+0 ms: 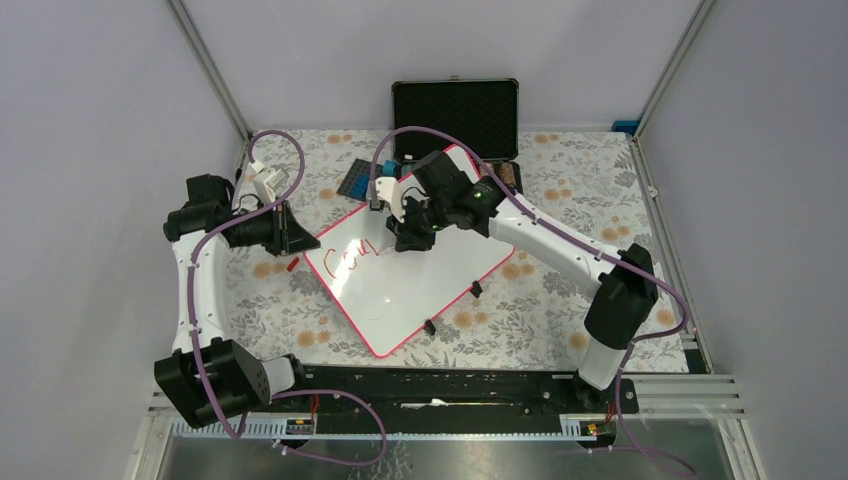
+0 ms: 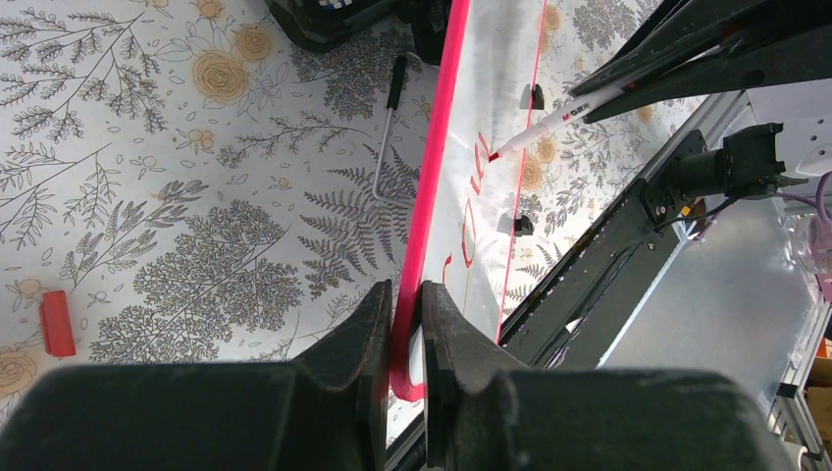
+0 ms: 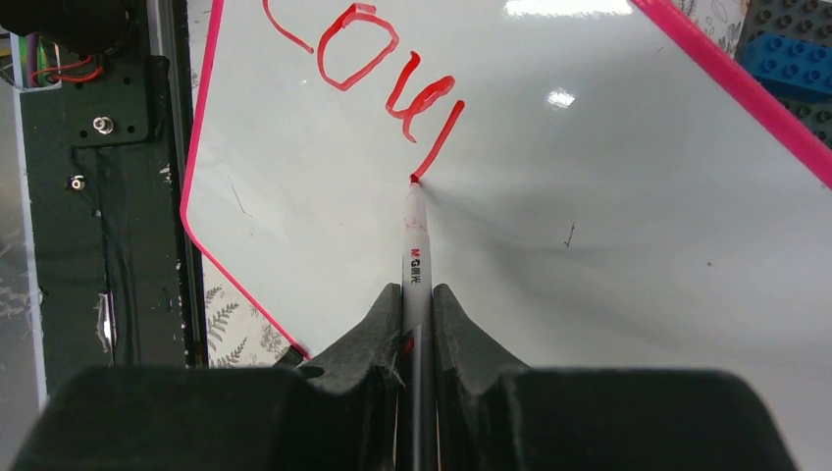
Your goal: Write a sentence on the whiteboard
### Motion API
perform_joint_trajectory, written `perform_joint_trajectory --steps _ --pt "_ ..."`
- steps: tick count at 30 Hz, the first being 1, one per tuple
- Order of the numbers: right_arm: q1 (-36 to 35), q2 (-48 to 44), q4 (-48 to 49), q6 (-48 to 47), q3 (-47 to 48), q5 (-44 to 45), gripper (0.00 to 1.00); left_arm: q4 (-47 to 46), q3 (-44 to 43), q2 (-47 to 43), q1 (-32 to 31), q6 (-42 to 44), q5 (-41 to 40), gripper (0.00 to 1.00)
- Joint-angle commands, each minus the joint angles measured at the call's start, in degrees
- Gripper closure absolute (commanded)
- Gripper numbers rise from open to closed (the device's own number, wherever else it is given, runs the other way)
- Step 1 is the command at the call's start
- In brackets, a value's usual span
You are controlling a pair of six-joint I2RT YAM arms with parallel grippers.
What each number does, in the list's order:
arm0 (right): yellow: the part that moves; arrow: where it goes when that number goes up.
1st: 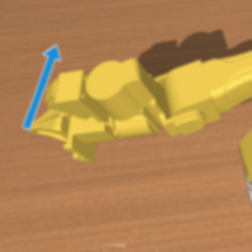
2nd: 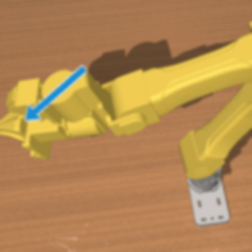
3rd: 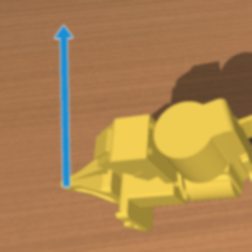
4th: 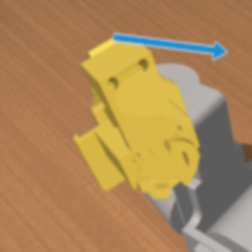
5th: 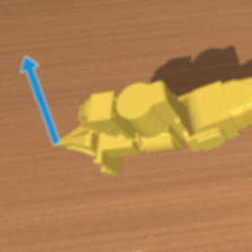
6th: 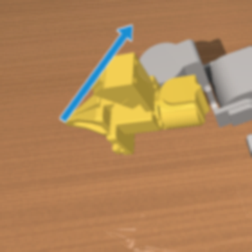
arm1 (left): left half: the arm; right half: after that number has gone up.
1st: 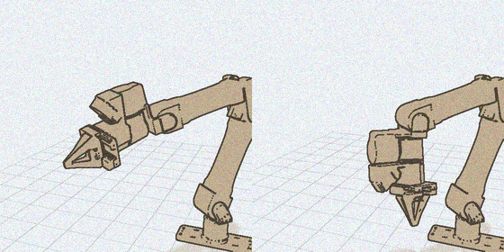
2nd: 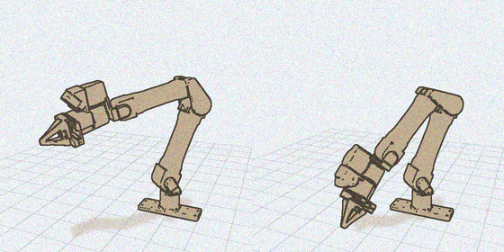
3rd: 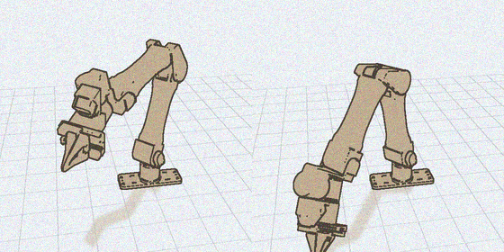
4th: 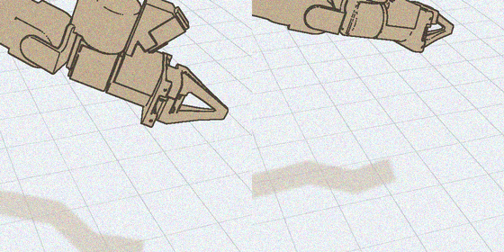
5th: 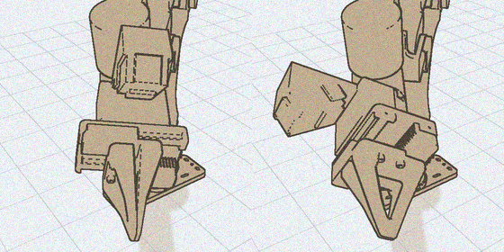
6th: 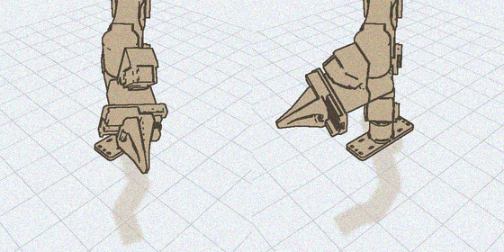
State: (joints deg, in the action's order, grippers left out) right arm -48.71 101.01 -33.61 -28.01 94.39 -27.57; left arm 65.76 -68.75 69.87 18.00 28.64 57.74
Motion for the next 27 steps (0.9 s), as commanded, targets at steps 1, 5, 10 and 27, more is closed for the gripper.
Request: perform_joint_trajectory --steps 1,5,10,27 --pt "-0.3 0.7 1.4 0.5 3.5 1.8 1.0 -0.9 0.9 -0.1 -0.1 1.0 -0.1 1.0" --pt "-0.2 1.8 1.3 0.7 5.0 2.5 1.0 -1.0 0.7 -0.1 -0.1 1.0 -0.1 1.0" --pt "-0.1 2.9 1.3 1.0 6.3 2.8 1.0 -0.9 0.8 -0.2 -0.1 1.0 -0.2 1.0" --pt "2.1 1.6 0.3 1.4 7.3 2.2 1.0 -1.4 1.0 -0.1 -0.1 0.6 -0.4 1.0"
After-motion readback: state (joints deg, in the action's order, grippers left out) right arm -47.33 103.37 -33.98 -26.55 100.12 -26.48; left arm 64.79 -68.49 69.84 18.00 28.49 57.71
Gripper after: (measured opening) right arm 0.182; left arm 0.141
